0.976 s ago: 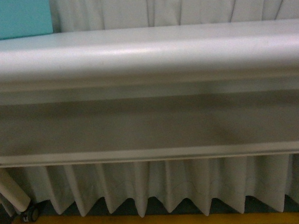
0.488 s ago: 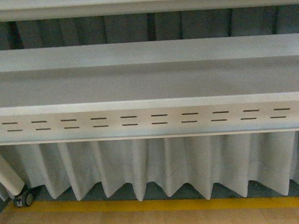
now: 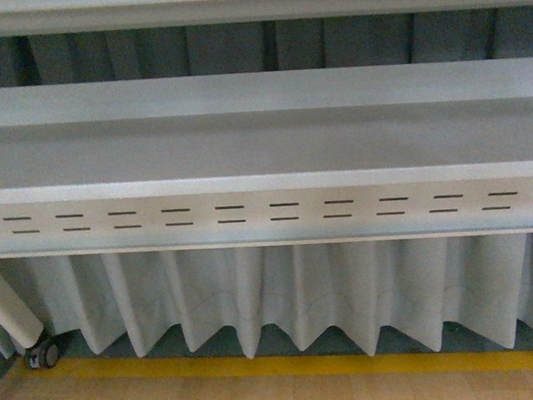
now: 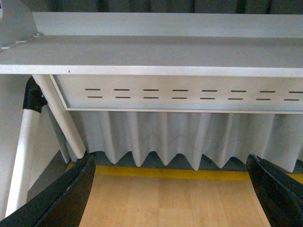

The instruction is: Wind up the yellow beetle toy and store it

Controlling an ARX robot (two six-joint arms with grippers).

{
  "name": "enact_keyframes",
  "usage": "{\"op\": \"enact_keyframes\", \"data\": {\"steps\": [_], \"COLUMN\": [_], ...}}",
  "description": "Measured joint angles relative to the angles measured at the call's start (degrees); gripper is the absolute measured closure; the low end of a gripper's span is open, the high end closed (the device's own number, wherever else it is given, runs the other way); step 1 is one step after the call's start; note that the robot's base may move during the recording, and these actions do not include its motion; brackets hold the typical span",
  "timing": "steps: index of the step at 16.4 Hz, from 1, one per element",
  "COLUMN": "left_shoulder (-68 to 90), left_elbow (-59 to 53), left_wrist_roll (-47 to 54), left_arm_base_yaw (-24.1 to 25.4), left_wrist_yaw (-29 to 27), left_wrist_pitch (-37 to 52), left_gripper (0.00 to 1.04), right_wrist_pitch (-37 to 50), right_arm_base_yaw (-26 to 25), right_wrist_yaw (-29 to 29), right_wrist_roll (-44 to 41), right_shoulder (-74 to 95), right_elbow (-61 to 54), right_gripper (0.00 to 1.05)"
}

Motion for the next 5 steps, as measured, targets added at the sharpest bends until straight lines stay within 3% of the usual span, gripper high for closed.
{"op": "enact_keyframes", "data": {"steps": [5], "left_shoulder": [0.0], "left_elbow": [0.0], "left_wrist_roll": [0.0], "left_arm_base_yaw": [0.0], "left_wrist_yaw": [0.0], "left_wrist_pitch": [0.0], "left_gripper": [0.07], "right_wrist_pitch": [0.0], "right_arm_base_yaw": [0.0], "right_wrist_yaw": [0.0], "right_wrist_roll": [0.0], "right_shoulder": [0.0], "right_elbow": [0.0], "right_gripper": [0.07]}}
